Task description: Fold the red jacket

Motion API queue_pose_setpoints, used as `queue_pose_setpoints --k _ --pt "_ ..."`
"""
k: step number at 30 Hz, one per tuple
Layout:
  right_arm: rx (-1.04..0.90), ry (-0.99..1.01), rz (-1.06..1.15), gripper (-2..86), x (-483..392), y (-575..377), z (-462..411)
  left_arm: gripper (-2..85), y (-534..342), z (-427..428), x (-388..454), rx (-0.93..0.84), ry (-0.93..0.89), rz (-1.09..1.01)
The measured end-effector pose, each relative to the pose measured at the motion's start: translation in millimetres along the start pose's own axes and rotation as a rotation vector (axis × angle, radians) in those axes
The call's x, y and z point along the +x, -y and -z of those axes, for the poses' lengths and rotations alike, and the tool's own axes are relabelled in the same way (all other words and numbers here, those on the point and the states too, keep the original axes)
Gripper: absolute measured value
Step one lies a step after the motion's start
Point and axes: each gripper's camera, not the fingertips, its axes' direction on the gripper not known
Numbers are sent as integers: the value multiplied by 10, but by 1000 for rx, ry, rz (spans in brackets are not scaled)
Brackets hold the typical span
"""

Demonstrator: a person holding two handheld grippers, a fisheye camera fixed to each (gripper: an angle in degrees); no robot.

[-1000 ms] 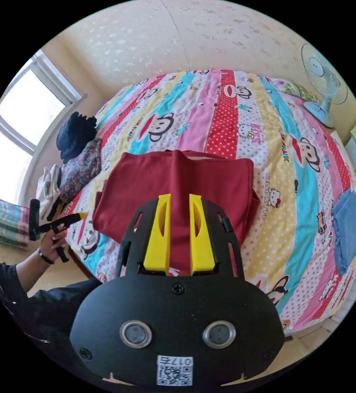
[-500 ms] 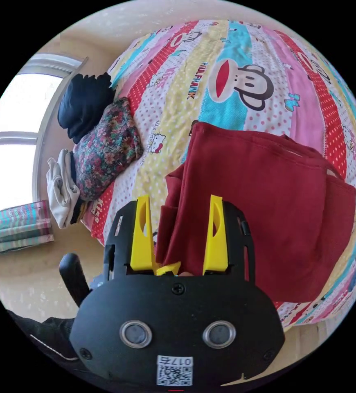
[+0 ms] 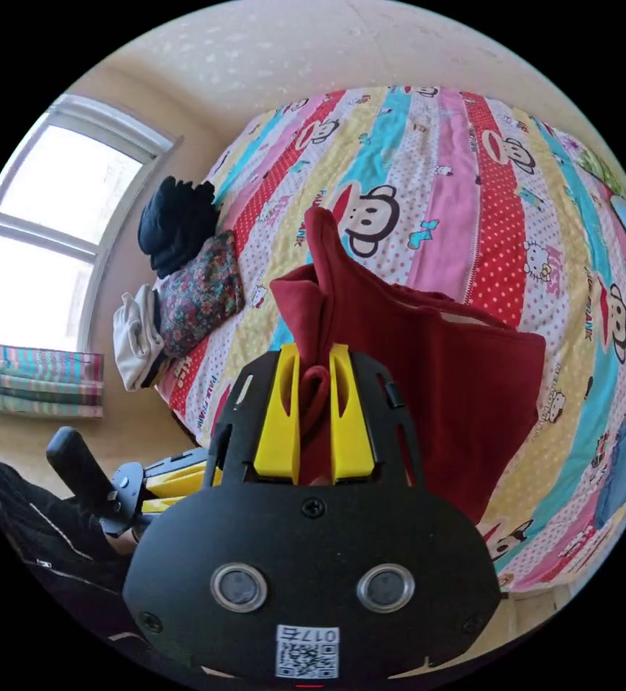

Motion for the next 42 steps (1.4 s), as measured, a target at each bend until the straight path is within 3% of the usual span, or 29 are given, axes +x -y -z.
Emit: queue_pose_setpoints --k 2,6,8,10,15,18,21,23,27,31,36,40,42 --pt "79 100 -48 72 777 -381 365 67 105 -172 308 -3 -61 -7" --pt "77 192 -240 71 2188 -1021 248 42 204 -670 772 -60 -164 13" --pt "27 253 -436 76 2959 -1460 -29 22 235 -747 837 -85 -148 15" --pt "85 325 -488 84 3221 -1718 -14 36 273 -731 801 -94 -95 32" --pt "329 259 -390 92 2935 -2115 583 79 578 -550 597 -70 -28 85" --pt "392 157 -201 84 2364 -2202 823 76 767 -688 914 -140 64 -72" --pt "232 -17 -38 70 1962 -2255 461 54 713 -1068 1279 -280 282 -291" --pt "-19 -188 -61 54 2064 -2457 -222 47 602 -1150 1413 -293 378 -401" --pt "155 103 -244 45 2480 -2918 -118 11 603 -994 1793 -290 457 -600" --pt "367 136 -217 55 2372 -3389 394 -2 769 -674 1844 -254 425 -499" --pt "344 83 -115 69 2080 -3818 338 44 906 -344 1722 -136 78 -352" --pt "104 -17 -128 50 2184 -4113 -405 11 886 -855 1688 -332 242 -422" --pt "158 62 -194 45 2332 -4290 -439 -1 902 -904 1720 -334 229 -524"
